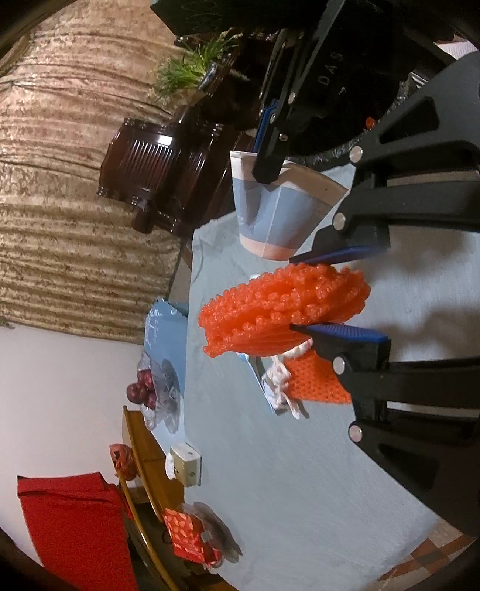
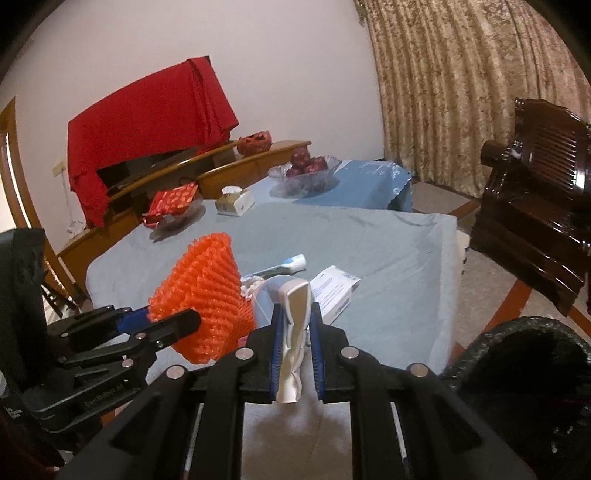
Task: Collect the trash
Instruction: 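Grasp the orange foam net with the left tool while the right tool grasps the paper cup, then carry the foam net and paper cup over the bin and open both tools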
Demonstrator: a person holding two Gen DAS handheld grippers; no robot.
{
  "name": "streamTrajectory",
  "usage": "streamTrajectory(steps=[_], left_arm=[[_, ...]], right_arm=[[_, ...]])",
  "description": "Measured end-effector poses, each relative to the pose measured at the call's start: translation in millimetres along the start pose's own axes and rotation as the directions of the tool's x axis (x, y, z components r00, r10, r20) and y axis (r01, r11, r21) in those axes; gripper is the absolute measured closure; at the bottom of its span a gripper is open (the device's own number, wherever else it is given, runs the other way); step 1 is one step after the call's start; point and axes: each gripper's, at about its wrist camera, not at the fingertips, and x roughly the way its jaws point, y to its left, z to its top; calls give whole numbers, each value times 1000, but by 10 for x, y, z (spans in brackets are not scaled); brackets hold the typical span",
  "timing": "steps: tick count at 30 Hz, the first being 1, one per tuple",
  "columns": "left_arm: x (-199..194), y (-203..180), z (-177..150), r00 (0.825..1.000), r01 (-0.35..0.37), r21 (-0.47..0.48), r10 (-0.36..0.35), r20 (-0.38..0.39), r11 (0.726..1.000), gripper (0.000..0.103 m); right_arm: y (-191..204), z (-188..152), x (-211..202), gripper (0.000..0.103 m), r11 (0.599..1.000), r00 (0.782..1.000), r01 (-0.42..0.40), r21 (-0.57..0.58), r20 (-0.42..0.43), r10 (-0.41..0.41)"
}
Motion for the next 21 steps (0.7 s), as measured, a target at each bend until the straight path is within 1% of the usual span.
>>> streamTrajectory(steps=[10,15,21], left_arm=[[7,-358,82,997,72,39,-73,10,997,75],[54,-582,109,992,123,67,-124,3,990,75],[131,-912,135,981,195,106,-194,-15,975,75]], right_arm=[[-272,34,-374,89,996,995,88,32,45,-89],[-477,4,-572,89,988,987,143,58,59,-147],[-760,-83,-825,89,971,972,220,99,69,-227]])
